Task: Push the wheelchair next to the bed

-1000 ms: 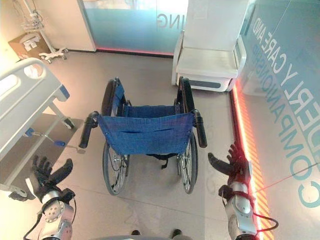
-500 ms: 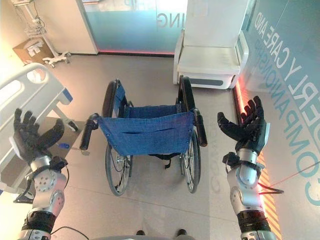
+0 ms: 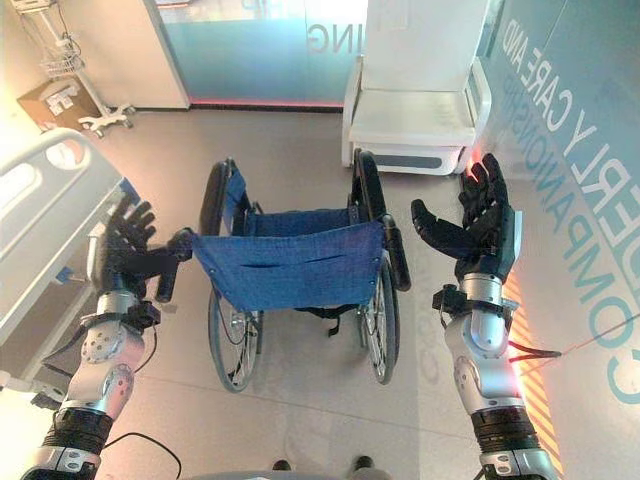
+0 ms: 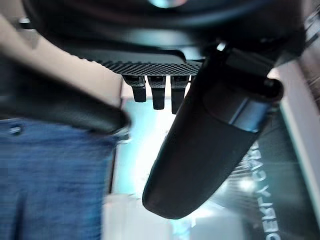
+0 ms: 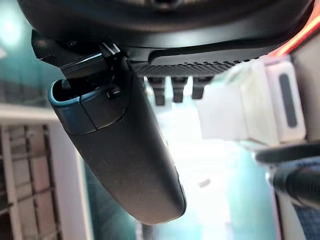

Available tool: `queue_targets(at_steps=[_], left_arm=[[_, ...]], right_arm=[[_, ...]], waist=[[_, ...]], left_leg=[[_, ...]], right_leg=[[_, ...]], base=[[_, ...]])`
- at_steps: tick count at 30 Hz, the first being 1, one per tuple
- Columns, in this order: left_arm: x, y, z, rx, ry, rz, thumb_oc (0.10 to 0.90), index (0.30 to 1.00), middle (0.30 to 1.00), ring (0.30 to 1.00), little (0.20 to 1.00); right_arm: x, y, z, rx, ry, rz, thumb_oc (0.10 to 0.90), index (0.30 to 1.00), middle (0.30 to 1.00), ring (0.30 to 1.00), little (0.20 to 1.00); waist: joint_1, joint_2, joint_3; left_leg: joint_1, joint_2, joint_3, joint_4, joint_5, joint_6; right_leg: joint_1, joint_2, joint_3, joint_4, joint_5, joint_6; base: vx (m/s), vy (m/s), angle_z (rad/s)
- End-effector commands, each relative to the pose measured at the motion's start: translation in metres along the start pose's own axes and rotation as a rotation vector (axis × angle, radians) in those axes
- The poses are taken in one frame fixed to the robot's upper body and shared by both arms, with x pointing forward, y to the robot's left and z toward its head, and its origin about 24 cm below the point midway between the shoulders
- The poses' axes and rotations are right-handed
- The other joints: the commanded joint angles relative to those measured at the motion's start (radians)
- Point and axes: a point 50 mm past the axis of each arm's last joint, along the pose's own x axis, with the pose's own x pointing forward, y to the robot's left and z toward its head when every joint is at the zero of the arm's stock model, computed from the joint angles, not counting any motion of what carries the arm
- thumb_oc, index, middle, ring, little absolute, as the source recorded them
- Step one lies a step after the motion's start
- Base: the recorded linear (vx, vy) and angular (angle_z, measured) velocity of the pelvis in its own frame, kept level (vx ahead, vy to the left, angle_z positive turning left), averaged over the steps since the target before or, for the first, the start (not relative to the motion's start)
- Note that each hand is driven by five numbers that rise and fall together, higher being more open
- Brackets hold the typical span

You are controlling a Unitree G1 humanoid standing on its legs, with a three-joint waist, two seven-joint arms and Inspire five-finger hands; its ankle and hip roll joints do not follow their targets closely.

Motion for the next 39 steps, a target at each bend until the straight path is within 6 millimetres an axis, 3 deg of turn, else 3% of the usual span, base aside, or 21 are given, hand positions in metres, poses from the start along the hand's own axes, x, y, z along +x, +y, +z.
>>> queue_targets(at_steps=[1, 8, 12, 27, 39], left_arm=[[0.018, 0.005, 0.062, 0.055, -0.252, -0.059, 0.800, 0.900, 0.900, 0.900, 0.900], [0.013, 0.009, 0.058, 0.085, -0.219, -0.074, 0.800, 0.900, 0.900, 0.900, 0.900], [0.011, 0.017, 0.059, 0.246, -0.219, -0.026, 0.800, 0.900, 0.900, 0.900, 0.900], [0.016, 0.039, 0.050, 0.478, -0.082, 0.034, 0.800, 0.900, 0.900, 0.900, 0.900], [0.022, 0.042, 0.050, 0.463, -0.068, 0.029, 0.800, 0.900, 0.900, 0.900, 0.900]], right_arm=[[0.013, 0.024, 0.049, -0.059, -0.236, 0.208, 0.800, 0.900, 0.900, 0.900, 0.900], [0.007, 0.025, 0.053, -0.089, -0.233, 0.266, 0.800, 0.900, 0.900, 0.900, 0.900], [0.005, 0.028, 0.057, -0.126, -0.244, 0.303, 0.800, 0.900, 0.900, 0.900, 0.900], [0.004, 0.036, 0.065, -0.216, -0.209, 0.442, 0.800, 0.900, 0.900, 0.900, 0.900], [0.008, 0.016, 0.031, -0.469, 0.051, 0.447, 0.800, 0.900, 0.900, 0.900, 0.900]], waist=[[0.004, -0.052, -0.051], [0.007, -0.058, -0.045], [0.011, -0.058, -0.039], [0.017, -0.062, -0.034], [0.005, -0.070, -0.032]], left_leg=[[-0.007, -0.060, 0.016, 0.017, -0.060, 0.012], [-0.012, -0.059, 0.019, 0.019, -0.057, 0.010], [-0.016, -0.058, 0.020, 0.022, -0.055, 0.009], [-0.025, -0.058, 0.019, 0.026, -0.050, 0.004], [-0.024, -0.059, 0.027, 0.028, -0.049, 0.005]], right_leg=[[-0.012, -0.016, -0.004, 0.058, -0.040, 0.018], [-0.015, -0.017, -0.008, 0.057, -0.037, 0.021], [-0.019, -0.016, -0.012, 0.059, -0.035, 0.023], [-0.021, -0.016, -0.022, 0.061, -0.032, 0.026], [-0.024, -0.015, -0.015, 0.061, -0.027, 0.031]], base=[[0.00, 0.000, 0.00], [0.00, 0.000, 0.00], [0.00, 0.000, 0.00], [0.00, -0.001, 0.00], [0.00, 0.000, 0.00]])
